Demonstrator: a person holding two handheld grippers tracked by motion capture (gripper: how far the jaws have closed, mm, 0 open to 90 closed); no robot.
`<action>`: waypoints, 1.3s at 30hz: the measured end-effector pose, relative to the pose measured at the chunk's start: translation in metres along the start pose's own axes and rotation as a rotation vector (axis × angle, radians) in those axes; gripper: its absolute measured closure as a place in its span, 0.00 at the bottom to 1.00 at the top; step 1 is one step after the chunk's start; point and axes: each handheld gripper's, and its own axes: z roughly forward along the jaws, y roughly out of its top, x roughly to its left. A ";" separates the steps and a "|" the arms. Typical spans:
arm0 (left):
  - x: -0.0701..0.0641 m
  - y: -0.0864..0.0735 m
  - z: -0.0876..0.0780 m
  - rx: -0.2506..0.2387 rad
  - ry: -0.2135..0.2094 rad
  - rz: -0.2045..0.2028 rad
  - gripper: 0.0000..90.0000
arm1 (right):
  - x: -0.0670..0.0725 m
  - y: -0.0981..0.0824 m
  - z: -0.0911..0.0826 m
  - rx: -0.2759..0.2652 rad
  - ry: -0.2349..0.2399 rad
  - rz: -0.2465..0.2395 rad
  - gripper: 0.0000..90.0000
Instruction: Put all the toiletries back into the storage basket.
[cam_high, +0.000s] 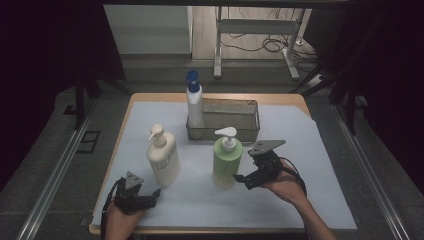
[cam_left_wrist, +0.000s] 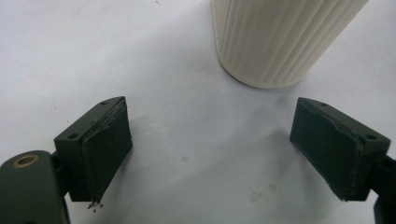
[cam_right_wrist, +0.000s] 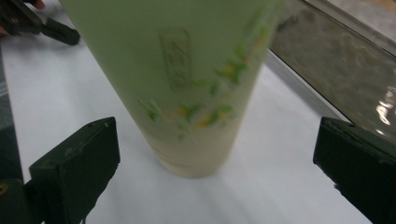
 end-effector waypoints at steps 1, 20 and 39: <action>0.000 0.000 0.000 0.000 0.000 -0.001 0.14 | 0.001 0.001 0.002 -0.002 0.002 -0.001 0.02; 0.000 0.000 0.000 -0.001 0.000 -0.002 0.14 | 0.015 0.025 0.022 -0.047 0.015 -0.002 0.07; 0.000 0.000 0.000 -0.001 -0.001 -0.002 0.14 | 0.020 0.035 0.025 -0.046 -0.041 -0.001 0.14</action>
